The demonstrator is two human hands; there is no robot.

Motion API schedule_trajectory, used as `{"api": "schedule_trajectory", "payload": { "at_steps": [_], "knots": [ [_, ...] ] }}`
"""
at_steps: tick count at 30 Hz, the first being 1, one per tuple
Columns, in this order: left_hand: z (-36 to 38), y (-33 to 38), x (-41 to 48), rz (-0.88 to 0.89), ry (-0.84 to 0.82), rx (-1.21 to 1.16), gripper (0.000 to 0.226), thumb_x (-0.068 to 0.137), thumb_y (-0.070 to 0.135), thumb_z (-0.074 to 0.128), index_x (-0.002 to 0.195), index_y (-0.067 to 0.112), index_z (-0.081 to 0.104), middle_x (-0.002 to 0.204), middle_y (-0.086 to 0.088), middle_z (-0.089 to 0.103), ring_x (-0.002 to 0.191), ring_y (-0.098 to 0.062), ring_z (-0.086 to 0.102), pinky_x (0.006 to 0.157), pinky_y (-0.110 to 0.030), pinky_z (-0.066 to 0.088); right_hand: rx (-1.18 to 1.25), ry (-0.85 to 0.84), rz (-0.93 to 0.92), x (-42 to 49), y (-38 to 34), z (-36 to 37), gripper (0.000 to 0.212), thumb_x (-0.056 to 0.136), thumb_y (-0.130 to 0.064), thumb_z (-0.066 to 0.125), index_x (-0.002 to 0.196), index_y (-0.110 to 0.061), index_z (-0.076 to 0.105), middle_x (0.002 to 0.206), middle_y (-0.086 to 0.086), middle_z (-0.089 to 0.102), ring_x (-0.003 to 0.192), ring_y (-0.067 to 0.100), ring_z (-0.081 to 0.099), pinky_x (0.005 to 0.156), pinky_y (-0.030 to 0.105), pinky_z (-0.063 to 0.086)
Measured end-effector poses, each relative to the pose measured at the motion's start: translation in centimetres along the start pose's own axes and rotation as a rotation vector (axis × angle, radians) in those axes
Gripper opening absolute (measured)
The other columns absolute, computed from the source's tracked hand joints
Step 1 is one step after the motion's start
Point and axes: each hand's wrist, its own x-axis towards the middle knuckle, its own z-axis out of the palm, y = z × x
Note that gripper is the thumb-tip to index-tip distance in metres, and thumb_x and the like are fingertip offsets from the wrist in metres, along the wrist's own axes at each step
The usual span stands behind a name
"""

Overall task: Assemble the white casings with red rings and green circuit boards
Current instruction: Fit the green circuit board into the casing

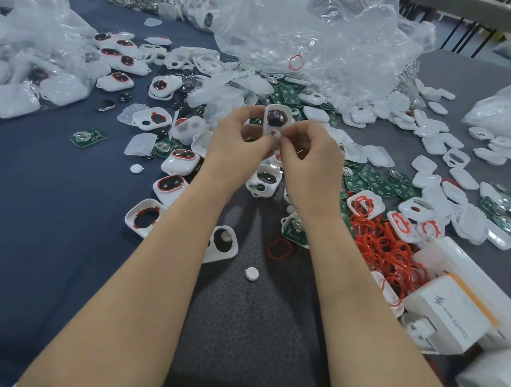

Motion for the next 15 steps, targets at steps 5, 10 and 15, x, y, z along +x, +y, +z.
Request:
{"api": "schedule_trajectory", "payload": {
  "at_steps": [5, 10, 15],
  "knots": [
    [0.37, 0.09, -0.29, 0.028, 0.016, 0.081, 0.028, 0.086, 0.005, 0.063, 0.112, 0.016, 0.062, 0.095, -0.013, 0.071, 0.090, -0.028, 0.071, 0.091, -0.046, 0.054, -0.050, 0.048, -0.003, 0.04, 0.11, 0.21, 0.002, 0.086, -0.009, 0.065, 0.088, -0.008, 0.066, 0.088, 0.006, 0.065, 0.076, 0.018, 0.058, 0.076, 0.035, 0.049],
    [0.36, 0.05, -0.33, 0.034, 0.034, 0.099, 0.025, 0.087, 0.005, 0.062, 0.108, 0.018, 0.061, 0.093, -0.013, 0.071, 0.086, -0.028, 0.071, 0.088, -0.046, 0.055, -0.035, 0.048, 0.049, 0.15, 0.09, 0.21, 0.004, 0.086, -0.013, 0.067, 0.089, -0.015, 0.064, 0.095, 0.007, 0.061, 0.081, 0.013, 0.054, 0.080, 0.032, 0.047],
    [0.33, 0.02, -0.35, 0.051, 0.014, 0.082, 0.026, 0.087, 0.002, 0.060, 0.104, 0.022, 0.060, 0.091, -0.010, 0.070, 0.078, -0.018, 0.071, 0.085, -0.041, 0.058, 0.136, 0.029, 0.194, 0.42, 0.00, -0.10, 0.023, 0.085, -0.013, 0.068, 0.097, -0.017, 0.049, 0.084, -0.008, 0.056, 0.071, 0.006, 0.055, 0.068, 0.023, 0.049]
  ]
}}
